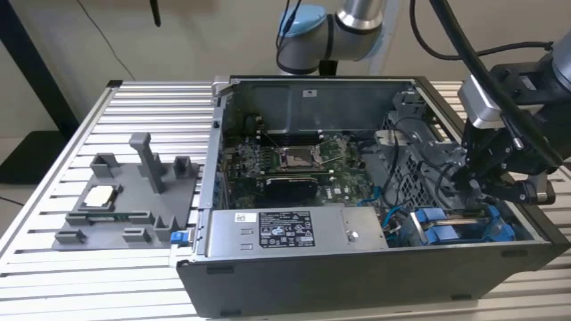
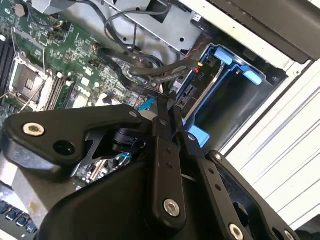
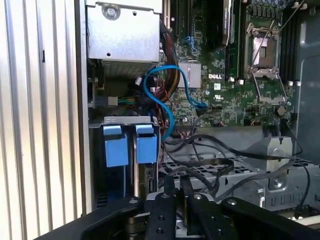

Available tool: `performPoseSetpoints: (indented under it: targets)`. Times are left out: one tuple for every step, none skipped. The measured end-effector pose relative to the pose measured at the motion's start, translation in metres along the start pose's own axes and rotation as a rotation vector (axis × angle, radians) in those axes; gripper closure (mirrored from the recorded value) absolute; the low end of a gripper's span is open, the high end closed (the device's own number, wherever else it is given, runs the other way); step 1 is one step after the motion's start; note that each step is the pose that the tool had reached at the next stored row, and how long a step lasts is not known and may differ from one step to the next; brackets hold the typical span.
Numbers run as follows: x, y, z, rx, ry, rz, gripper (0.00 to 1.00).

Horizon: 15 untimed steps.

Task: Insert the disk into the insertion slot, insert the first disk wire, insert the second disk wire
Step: 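Insert the second disk wire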

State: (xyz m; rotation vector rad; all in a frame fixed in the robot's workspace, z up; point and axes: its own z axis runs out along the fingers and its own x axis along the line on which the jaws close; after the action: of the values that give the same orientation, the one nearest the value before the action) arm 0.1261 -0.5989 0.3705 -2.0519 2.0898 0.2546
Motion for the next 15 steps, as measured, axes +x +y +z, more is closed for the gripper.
performPoseSetpoints:
  targets:
    - [-0.0001, -0.0028, 0.0000, -0.0088, 0.0052, 0.002, 0.84]
    - [0.0000, -0.0054, 0.0000, -0.0179, 0.0130, 0.005, 0.84]
    - [0.0001, -0.0076, -0.0001, -0.0280, 0.0232, 0.007, 0.84]
    - [0.0002, -0.0095, 0.0000, -0.0396, 0.0341, 0.010, 0.84]
    - [0.0003, -0.0109, 0.0002, -0.0513, 0.0426, 0.013, 0.84]
    - [0.0003, -0.0122, 0.0002, -0.0638, 0.0505, 0.016, 0.84]
    - [0.0003, -0.0135, 0.0003, -0.0749, 0.0569, 0.019, 0.84]
    - [0.0003, -0.0149, 0.0003, -0.0863, 0.0629, 0.022, 0.84]
    - [0.0002, -0.0165, 0.0003, -0.0976, 0.0683, 0.025, 0.84]
    - [0.0002, -0.0185, 0.0006, -0.1044, 0.0714, 0.027, 0.84]
    - [0.0003, -0.0205, 0.0011, -0.1094, 0.0737, 0.028, 0.84]
    - [0.0004, -0.0225, 0.0017, -0.1139, 0.0757, 0.029, 0.84]
    - [0.0007, -0.0237, 0.0029, -0.1171, 0.0764, 0.030, 0.84]
    - [0.0011, -0.0238, 0.0043, -0.1184, 0.0767, 0.030, 0.84]
    - [0.0016, -0.0237, 0.0059, -0.1190, 0.0767, 0.030, 0.84]
